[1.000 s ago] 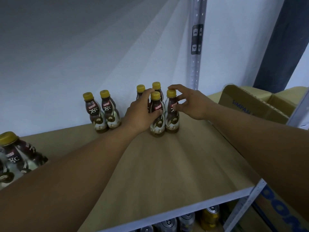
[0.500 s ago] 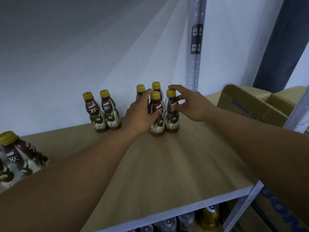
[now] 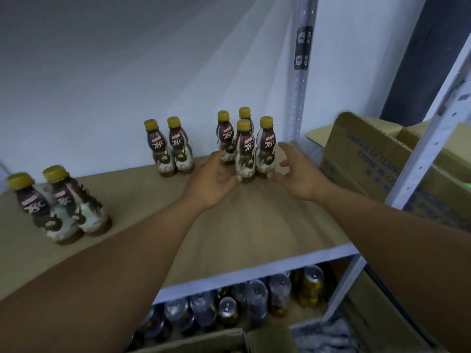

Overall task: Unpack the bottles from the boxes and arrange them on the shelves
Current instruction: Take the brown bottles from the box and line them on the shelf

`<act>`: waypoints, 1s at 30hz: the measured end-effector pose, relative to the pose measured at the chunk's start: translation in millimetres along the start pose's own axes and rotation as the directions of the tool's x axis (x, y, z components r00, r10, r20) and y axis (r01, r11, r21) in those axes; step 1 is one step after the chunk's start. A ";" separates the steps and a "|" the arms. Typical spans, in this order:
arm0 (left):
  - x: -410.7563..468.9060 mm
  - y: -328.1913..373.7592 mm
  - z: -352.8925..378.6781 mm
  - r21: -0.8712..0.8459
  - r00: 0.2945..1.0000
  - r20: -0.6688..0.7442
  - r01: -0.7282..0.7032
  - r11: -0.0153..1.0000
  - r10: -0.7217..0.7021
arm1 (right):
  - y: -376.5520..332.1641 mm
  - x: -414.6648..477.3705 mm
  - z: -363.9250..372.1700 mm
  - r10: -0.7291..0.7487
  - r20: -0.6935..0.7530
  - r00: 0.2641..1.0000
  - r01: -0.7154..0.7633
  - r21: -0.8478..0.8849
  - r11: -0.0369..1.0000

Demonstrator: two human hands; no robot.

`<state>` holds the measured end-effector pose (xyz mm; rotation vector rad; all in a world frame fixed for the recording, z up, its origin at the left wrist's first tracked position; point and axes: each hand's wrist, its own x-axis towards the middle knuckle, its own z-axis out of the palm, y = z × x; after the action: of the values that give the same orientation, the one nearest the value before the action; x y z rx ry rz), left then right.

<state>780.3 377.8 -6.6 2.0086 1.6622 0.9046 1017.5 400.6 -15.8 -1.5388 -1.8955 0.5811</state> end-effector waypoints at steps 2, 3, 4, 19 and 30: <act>-24.7 -9.8 -1.4 0.041 0.997 0.054 0.059 0.997 -0.061 | -7.4 -26.7 17.5 0.043 0.047 0.998 -0.043 -0.010 0.999; -38.0 -15.5 -2.9 0.069 0.993 0.079 0.084 0.994 -0.089 | -12.9 -40.0 26.6 0.076 0.083 0.994 -0.073 -0.045 0.996; -52.5 -20.0 -5.0 0.092 0.990 0.097 0.091 0.992 -0.100 | -19.6 -52.7 35.1 0.096 0.114 0.989 -0.087 -0.084 0.993; -272.7 -73.9 -26.2 0.189 0.980 -0.179 -0.054 0.981 0.089 | -87.3 -256.2 166.6 -0.131 -0.075 0.989 0.116 -0.171 0.978; -369.3 -163.1 28.8 -0.108 0.816 0.113 0.577 0.810 -0.567 | -34.2 -307.5 240.5 0.305 0.371 0.877 -0.272 -0.139 0.952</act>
<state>647.5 61.0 -220.6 1.2969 1.9381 0.6808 863.8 104.6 -221.6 -1.8911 -2.0039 1.0197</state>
